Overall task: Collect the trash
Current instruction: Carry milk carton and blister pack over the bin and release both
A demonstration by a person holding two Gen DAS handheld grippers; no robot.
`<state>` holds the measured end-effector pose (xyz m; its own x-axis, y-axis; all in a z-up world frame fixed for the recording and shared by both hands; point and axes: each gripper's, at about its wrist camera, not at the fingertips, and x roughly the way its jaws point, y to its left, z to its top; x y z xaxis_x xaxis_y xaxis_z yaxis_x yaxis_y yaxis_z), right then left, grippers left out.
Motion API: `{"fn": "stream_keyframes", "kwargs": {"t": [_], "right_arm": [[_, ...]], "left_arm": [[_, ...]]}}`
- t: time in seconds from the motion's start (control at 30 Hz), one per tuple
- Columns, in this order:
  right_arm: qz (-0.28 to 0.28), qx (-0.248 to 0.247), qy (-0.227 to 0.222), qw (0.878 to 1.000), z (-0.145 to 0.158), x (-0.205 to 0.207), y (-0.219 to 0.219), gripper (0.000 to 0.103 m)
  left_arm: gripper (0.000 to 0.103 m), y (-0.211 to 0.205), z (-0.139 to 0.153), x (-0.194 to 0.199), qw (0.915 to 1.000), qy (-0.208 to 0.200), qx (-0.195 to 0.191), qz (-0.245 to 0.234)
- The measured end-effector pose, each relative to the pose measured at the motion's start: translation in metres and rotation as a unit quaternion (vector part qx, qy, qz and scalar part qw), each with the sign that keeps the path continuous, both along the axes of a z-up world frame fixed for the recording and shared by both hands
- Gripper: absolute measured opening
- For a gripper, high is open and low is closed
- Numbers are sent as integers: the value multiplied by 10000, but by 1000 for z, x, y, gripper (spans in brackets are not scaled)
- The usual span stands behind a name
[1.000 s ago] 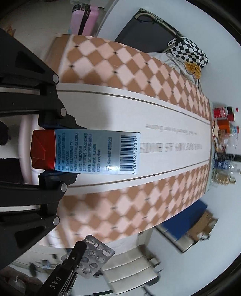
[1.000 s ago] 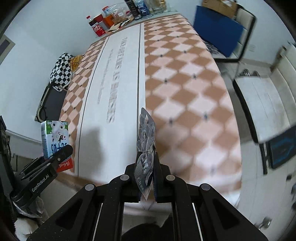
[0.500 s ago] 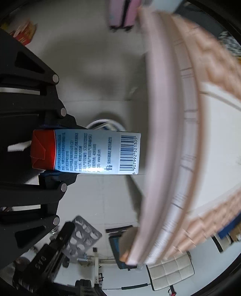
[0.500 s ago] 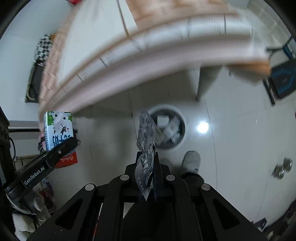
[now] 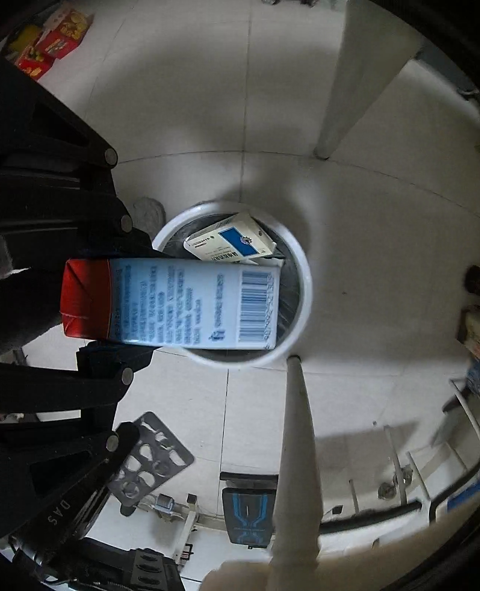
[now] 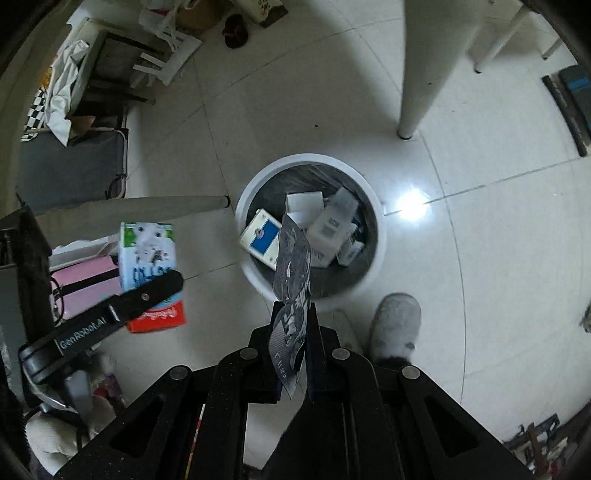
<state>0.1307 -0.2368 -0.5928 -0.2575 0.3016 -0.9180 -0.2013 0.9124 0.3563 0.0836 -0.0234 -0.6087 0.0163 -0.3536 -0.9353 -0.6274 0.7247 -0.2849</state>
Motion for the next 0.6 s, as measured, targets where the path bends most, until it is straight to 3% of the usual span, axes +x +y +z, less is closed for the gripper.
{"fn": "stream_keyframes", "kwargs": {"t": [0.03, 0.07, 0.13, 0.17, 0.23, 0.3, 0.43, 0.6], "right_arm": [[30, 19, 22, 10000, -7, 6, 8, 9], [73, 33, 59, 10000, -20, 11, 13, 10], [118, 68, 132, 9998, -36, 18, 22, 10], [186, 81, 174, 9996, -45, 21, 27, 11], [266, 101, 193, 9994, -52, 25, 31, 23], [311, 148, 193, 9992, -52, 27, 34, 58], [457, 196, 62, 9987, -37, 26, 31, 66], [817, -276, -429, 9954, -6, 18, 27, 100]], "left_arm": [[43, 3, -11, 0, 9999, 86, -30, 42], [64, 7, -19, -2, 9998, 91, -86, 122], [84, 11, -26, -7, 9996, 75, -121, 249], [88, 12, -28, -10, 9994, 73, -149, 300], [93, 14, -27, -16, 9995, 124, -107, 285], [96, 14, -18, -21, 9996, 159, 97, 231], [96, 17, 3, -30, 9974, 140, 705, 91], [96, 8, 40, -41, 9899, 32, 1416, -79]]}}
